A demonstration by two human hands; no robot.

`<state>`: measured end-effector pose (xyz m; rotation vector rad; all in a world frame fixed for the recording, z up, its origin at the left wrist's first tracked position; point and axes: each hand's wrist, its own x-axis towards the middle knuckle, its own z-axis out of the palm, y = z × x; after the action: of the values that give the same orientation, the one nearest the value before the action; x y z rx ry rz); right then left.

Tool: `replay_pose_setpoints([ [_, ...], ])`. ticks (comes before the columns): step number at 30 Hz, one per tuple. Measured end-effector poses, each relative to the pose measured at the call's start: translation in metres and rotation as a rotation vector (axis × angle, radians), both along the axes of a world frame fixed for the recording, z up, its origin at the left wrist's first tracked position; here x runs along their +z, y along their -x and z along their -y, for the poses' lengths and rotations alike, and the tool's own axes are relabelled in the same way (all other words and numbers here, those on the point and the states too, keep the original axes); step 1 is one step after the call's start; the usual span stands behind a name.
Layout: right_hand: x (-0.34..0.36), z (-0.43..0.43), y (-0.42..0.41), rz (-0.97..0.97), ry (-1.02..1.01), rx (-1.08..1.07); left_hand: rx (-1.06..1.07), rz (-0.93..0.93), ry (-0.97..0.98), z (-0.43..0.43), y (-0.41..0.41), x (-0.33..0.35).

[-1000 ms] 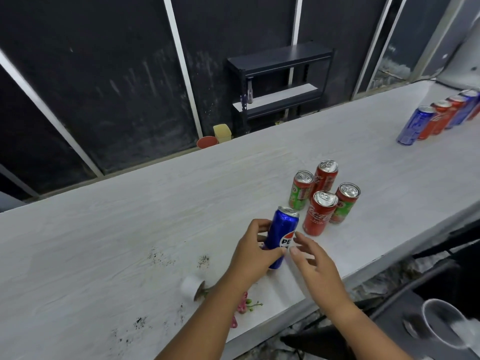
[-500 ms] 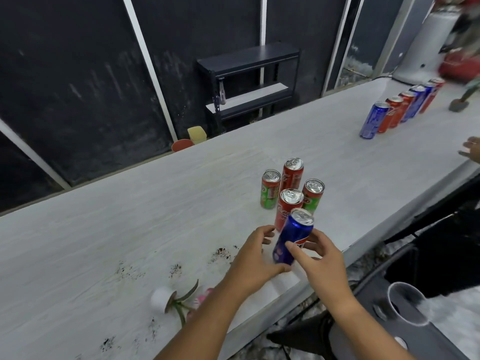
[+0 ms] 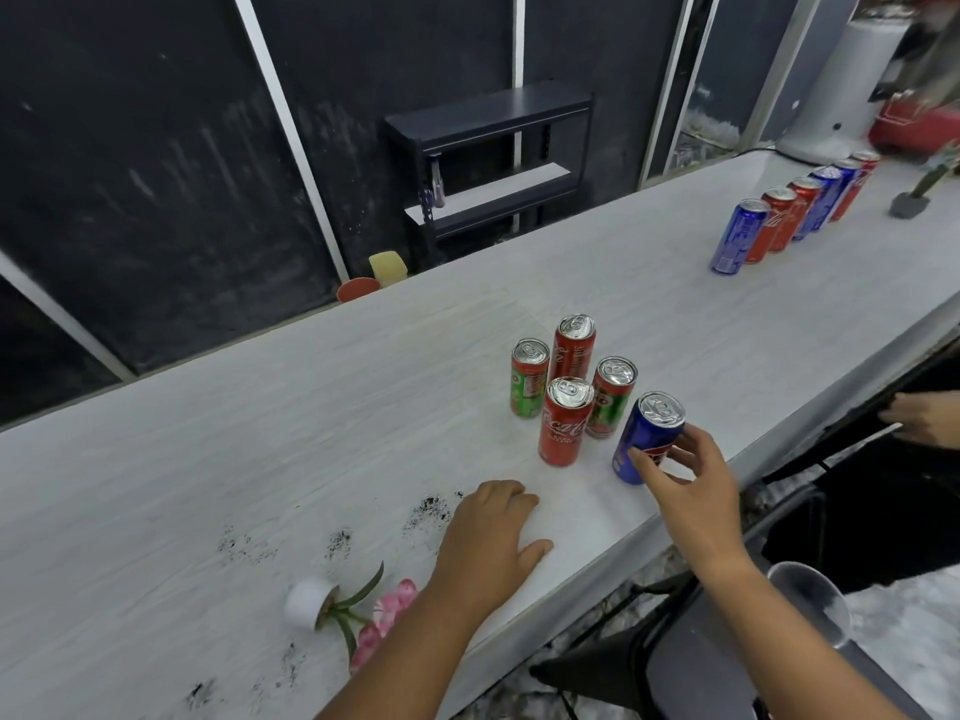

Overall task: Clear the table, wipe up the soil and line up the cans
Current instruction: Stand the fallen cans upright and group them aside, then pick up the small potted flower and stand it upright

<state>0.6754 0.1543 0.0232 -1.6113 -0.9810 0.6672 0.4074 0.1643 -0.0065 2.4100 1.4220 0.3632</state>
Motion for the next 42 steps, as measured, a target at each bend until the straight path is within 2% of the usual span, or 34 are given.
replay_pose_setpoints([
  [6,-0.012,0.0,0.0,-0.008,0.046,0.026,0.046,0.018,0.029,0.003,-0.002,0.004],
  [11,-0.026,0.021,0.014,0.012,0.169,-0.023,0.156,0.129,0.006,0.009,0.017,0.021],
  [16,-0.033,0.056,0.052,0.061,0.226,-0.044,0.333,0.262,-0.024,0.021,0.077,0.044],
  [20,-0.026,0.063,0.081,0.094,0.228,0.047,0.509,0.303,-0.056,0.035,0.143,0.049],
  [26,-0.014,0.063,0.137,0.092,0.184,0.345,0.746,0.256,-0.072,0.07,0.225,0.032],
  [30,-0.005,0.058,0.18,0.107,0.166,0.539,0.799,0.199,-0.061,0.097,0.258,0.015],
  [35,0.015,0.035,0.227,0.164,0.092,0.856,0.896,0.215,-0.085,0.125,0.295,-0.001],
  [39,0.034,0.002,0.264,0.407,0.117,1.215,0.951,0.194,-0.098,0.146,0.328,-0.014],
  [42,0.038,-0.019,0.29,0.574,0.182,1.405,0.951,0.192,-0.105,0.157,0.345,-0.024],
])
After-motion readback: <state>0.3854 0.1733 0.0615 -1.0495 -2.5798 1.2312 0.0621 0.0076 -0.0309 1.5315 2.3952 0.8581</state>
